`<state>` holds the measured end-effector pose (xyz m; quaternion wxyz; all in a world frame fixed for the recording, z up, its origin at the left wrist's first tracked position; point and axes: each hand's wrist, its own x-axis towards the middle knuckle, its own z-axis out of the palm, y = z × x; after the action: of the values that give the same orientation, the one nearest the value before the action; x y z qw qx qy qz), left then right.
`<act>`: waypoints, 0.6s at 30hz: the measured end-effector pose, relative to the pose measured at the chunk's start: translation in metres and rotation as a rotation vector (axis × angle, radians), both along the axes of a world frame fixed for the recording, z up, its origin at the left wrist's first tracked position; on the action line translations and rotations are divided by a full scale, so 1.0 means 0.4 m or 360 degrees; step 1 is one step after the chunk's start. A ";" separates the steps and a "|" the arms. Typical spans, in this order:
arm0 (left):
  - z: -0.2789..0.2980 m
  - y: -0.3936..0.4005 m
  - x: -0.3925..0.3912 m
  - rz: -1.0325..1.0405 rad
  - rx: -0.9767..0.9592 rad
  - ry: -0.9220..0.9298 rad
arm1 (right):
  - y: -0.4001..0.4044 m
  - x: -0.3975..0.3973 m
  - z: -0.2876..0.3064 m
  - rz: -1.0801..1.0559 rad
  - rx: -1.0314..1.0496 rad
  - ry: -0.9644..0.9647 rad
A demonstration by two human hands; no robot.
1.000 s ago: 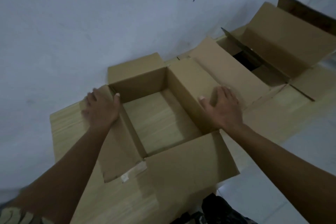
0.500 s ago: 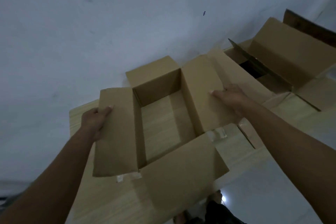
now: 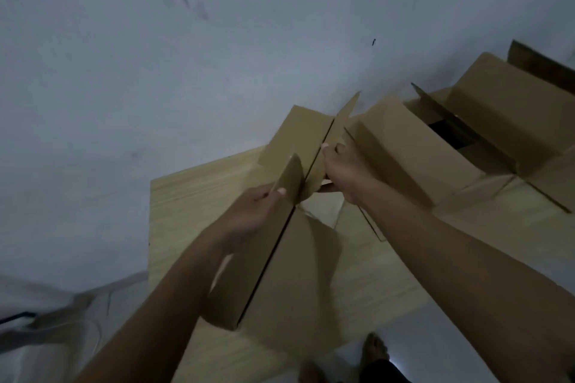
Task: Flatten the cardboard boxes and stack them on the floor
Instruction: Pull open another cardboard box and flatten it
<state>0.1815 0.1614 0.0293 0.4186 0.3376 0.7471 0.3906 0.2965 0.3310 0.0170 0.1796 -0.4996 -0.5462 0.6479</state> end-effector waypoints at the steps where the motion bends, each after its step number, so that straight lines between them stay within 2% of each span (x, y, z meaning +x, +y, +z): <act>1: 0.000 0.001 0.032 -0.0023 0.0040 0.0037 | -0.014 -0.009 0.003 0.0037 -0.0034 -0.0001; 3: -0.008 0.009 0.080 -0.0042 0.0120 0.0051 | -0.037 -0.019 0.004 0.0157 -0.0085 -0.0043; 5: -0.015 0.017 0.105 -0.0092 0.0095 -0.0075 | -0.048 -0.017 0.000 0.0201 -0.0039 -0.0131; 8: -0.044 0.017 0.103 -0.0211 -0.0075 -0.0473 | -0.033 0.009 -0.022 0.0064 -0.0008 -0.0107; 10: -0.067 0.013 0.099 -0.0057 -0.0059 -0.0779 | -0.011 0.046 -0.039 0.0007 -0.0036 -0.0125; 11: -0.075 0.012 0.097 0.0065 -0.0030 -0.0778 | 0.000 0.071 -0.049 -0.0008 -0.0026 -0.0145; 15: -0.132 0.000 0.080 0.0595 -0.0176 -0.0104 | 0.028 0.172 -0.065 -0.0030 -0.0008 0.0053; 18: -0.209 -0.026 0.072 0.0697 -0.0378 -0.0069 | 0.044 0.238 -0.062 0.0067 -0.0241 0.0454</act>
<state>0.2103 0.1510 -0.0543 0.3766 0.1078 0.8340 0.3885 0.3916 0.3487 -0.0077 0.2038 -0.4030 -0.4751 0.7552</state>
